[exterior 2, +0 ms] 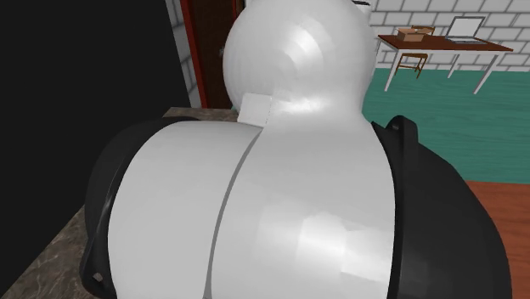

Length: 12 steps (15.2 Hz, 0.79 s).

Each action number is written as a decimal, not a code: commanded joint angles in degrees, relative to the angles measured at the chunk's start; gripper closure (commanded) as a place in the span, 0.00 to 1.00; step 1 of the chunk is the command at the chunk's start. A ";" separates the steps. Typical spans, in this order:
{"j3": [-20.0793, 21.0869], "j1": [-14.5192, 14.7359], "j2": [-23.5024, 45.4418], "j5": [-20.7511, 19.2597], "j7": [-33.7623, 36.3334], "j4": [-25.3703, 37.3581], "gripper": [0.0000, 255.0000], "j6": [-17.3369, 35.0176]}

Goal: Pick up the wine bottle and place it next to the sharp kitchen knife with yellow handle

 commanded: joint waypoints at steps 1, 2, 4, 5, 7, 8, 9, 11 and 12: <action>-0.02 -0.08 0.18 -0.01 0.12 1.86 1.00 -1.67; -0.03 -0.12 0.21 -0.02 0.18 2.67 1.00 -2.45; -0.06 -0.21 0.31 -0.04 0.28 4.35 1.00 -4.03; -0.07 -0.26 0.38 -0.04 0.33 5.23 1.00 -4.84; -0.10 -0.37 0.59 -0.03 0.42 7.08 1.00 -6.47; -0.11 -0.43 0.72 -0.01 0.47 8.04 1.00 -7.30; -0.12 -0.50 0.87 0.01 0.51 9.03 1.00 -8.15; -0.13 -0.62 1.18 0.06 0.58 10.85 1.00 -9.66; 0.15 0.42 -0.26 -0.46 1.75 8.78 1.00 -8.92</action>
